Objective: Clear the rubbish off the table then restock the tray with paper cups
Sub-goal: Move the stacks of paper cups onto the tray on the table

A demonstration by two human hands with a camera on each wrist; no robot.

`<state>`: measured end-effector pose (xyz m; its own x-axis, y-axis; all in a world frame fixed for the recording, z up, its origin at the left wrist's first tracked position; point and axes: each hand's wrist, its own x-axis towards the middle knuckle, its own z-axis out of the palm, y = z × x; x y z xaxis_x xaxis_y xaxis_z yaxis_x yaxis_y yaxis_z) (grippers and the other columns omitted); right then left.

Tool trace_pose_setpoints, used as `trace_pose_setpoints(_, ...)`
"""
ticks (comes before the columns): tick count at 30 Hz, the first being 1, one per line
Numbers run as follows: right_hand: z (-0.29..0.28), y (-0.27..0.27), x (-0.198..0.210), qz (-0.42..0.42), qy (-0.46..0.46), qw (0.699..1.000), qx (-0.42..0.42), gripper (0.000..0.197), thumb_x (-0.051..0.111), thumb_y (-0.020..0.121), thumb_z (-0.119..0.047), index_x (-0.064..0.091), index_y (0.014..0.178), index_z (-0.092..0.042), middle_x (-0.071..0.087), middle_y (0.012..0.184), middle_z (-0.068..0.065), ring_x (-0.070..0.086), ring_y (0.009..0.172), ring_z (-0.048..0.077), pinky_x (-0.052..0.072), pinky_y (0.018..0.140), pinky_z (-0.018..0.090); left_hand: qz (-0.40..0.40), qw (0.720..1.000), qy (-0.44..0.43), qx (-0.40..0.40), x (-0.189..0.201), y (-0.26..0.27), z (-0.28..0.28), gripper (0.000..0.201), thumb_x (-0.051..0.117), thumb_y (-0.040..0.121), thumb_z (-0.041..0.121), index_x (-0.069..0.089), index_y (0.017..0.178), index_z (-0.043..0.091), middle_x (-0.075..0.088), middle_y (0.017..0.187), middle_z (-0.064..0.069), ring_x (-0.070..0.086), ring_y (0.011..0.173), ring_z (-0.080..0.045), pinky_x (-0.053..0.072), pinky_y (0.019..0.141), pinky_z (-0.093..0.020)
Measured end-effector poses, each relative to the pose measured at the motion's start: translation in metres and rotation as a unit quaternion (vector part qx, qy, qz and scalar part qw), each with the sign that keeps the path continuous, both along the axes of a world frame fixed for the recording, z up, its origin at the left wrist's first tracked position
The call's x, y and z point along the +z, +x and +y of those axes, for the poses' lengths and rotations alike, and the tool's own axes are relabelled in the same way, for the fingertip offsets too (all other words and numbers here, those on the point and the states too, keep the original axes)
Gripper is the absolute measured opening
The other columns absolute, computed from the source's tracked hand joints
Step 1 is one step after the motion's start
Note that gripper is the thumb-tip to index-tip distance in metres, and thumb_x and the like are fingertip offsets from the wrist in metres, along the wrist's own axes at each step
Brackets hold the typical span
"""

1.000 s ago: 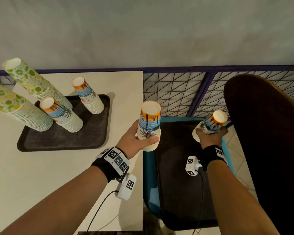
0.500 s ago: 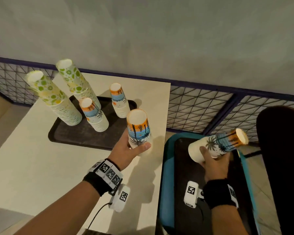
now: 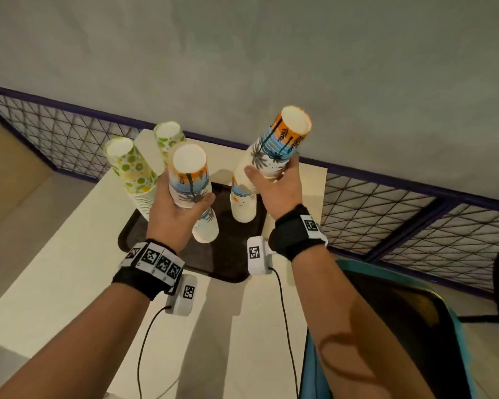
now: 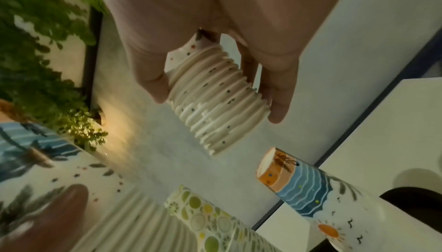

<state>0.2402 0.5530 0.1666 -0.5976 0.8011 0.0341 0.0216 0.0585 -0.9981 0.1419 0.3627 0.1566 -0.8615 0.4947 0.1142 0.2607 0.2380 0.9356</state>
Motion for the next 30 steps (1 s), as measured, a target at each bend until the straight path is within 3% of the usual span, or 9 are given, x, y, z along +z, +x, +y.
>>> trace_pose_setpoints(3, 0.003, -0.026, 0.000, -0.036, 0.023, 0.999, -0.002, 0.069, 0.084, 0.076, -0.023, 0.046, 0.133, -0.031, 0.063, 0.120, -0.016, 0.062, 0.110, 0.005, 0.049, 0.100, 0.029, -0.011, 1.000, -0.014, -0.005, -0.010, -0.014, 0.004, 0.070, 0.086, 0.085, 0.024, 0.046, 0.143, 0.023, 0.063, 0.140, 0.002, 0.062, 0.127, -0.013, 0.047, 0.109, -0.031)
trace_pose_setpoints(6, 0.008, -0.042, -0.012, -0.069, 0.051, 0.996, 0.001, 0.071, 0.084, 0.077, -0.021, 0.046, 0.136, -0.025, 0.062, 0.121, -0.013, 0.058, 0.107, 0.003, 0.045, 0.091, 0.016, -0.010, 1.000, -0.025, -0.004, -0.024, -0.026, 0.009, 0.074, 0.088, 0.084, 0.026, 0.047, 0.146, 0.020, 0.064, 0.138, 0.003, 0.063, 0.122, -0.009, 0.048, 0.106, -0.026)
trace_pose_setpoints(9, 0.013, -0.057, -0.027, -0.101, 0.066, 0.992, 0.020, 0.075, 0.085, 0.075, -0.022, 0.045, 0.138, -0.025, 0.062, 0.130, -0.007, 0.057, 0.111, 0.005, 0.046, 0.096, 0.023, -0.025, 0.999, -0.030, -0.008, -0.036, -0.036, 0.014, 0.076, 0.087, 0.085, 0.026, 0.046, 0.148, 0.023, 0.063, 0.136, 0.008, 0.062, 0.117, 0.003, 0.044, 0.098, -0.012)
trace_pose_setpoints(14, 0.018, -0.067, -0.054, -0.161, 0.048, 0.985, 0.046, 0.086, 0.086, 0.073, -0.028, 0.038, 0.144, -0.028, 0.060, 0.135, -0.004, 0.059, 0.122, 0.017, 0.046, 0.101, 0.029, -0.059, 0.996, -0.058, -0.011, -0.059, -0.050, 0.018, 0.081, 0.087, 0.085, 0.033, 0.043, 0.152, 0.022, 0.063, 0.140, 0.007, 0.061, 0.125, -0.012, 0.046, 0.105, -0.029)
trace_pose_setpoints(20, 0.017, -0.060, -0.074, -0.264, 0.019, 0.960, 0.092, 0.093, 0.086, 0.076, -0.027, 0.028, 0.149, -0.024, 0.055, 0.145, 0.002, 0.055, 0.131, 0.025, 0.042, 0.108, 0.036, -0.109, 0.977, -0.169, -0.075, -0.084, -0.067, 0.014, 0.095, 0.090, 0.079, 0.044, 0.037, 0.155, 0.021, 0.059, 0.147, 0.005, 0.058, 0.137, -0.022, 0.046, 0.118, -0.046)
trace_pose_setpoints(25, 0.015, -0.048, -0.072, -0.261, -0.002, 0.963, 0.072, 0.100, 0.082, 0.081, -0.026, 0.017, 0.157, -0.026, 0.041, 0.157, 0.004, 0.045, 0.141, 0.026, 0.037, 0.114, 0.042, -0.111, 0.980, -0.145, -0.075, -0.074, -0.072, 0.008, 0.099, 0.095, 0.074, 0.034, 0.039, 0.154, 0.019, 0.059, 0.147, 0.001, 0.059, 0.134, -0.021, 0.048, 0.117, -0.049)
trace_pose_setpoints(30, 0.017, -0.044, -0.062, -0.228, 0.026, 0.973, 0.037, 0.105, 0.083, 0.080, -0.029, 0.012, 0.158, -0.032, 0.032, 0.162, 0.007, 0.036, 0.146, 0.030, 0.035, 0.116, 0.046, -0.080, 0.990, -0.097, -0.068, -0.044, -0.078, -0.002, 0.119, 0.095, 0.063, 0.052, 0.028, 0.159, 0.034, 0.054, 0.152, 0.002, 0.057, 0.137, -0.019, 0.051, 0.114, -0.049)
